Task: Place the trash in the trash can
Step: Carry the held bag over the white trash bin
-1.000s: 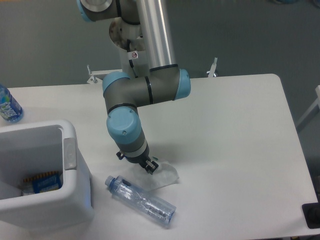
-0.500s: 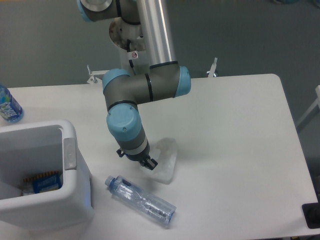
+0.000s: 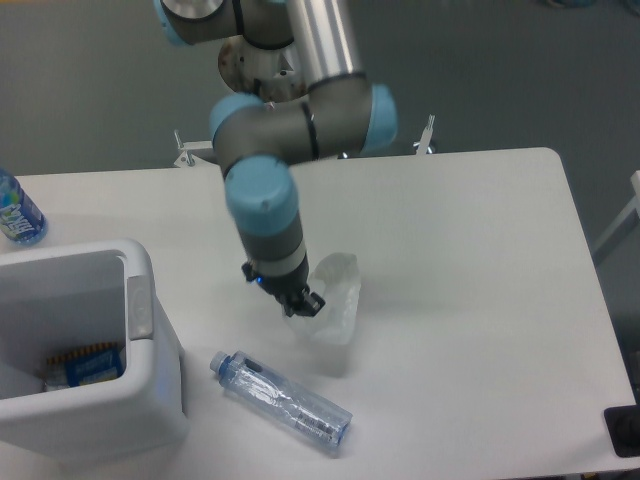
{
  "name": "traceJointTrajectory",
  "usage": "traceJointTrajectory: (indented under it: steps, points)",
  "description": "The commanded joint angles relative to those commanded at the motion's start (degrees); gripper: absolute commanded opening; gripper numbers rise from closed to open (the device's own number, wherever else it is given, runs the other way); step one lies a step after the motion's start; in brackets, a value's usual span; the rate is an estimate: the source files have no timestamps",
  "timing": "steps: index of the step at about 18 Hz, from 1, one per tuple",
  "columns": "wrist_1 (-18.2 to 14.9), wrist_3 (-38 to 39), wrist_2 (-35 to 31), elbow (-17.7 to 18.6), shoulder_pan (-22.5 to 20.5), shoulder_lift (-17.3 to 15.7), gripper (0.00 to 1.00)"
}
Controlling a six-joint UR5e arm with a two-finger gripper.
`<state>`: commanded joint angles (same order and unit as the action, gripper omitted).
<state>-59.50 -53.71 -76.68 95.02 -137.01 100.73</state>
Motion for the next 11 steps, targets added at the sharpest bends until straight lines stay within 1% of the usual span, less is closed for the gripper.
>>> traceJointTrajectory:
  steps: [2,3,6,7,8,9,11]
  points:
    - [0.5,6.1,6.7,-1.9,-2.3,-1.5,0.0]
    - [1.1,10.2,8.8,-3.3,-2.5,-1.7,0.0]
    - [3.3,24.4,9.7,-7.6,-2.1,-1.7,0.0]
    - [4.0,29.8,9.7,-8.9,-1.9,-1.6,0.0]
    - [4.7,33.5,9.7,-9.8,-1.9,-1.5,0.0]
    - [5.3,35.5,9.7,-10.4,-1.9,-1.5,0.0]
    - [5.4,37.2,10.0,-10.5,-1.2,-1.8,0.0]
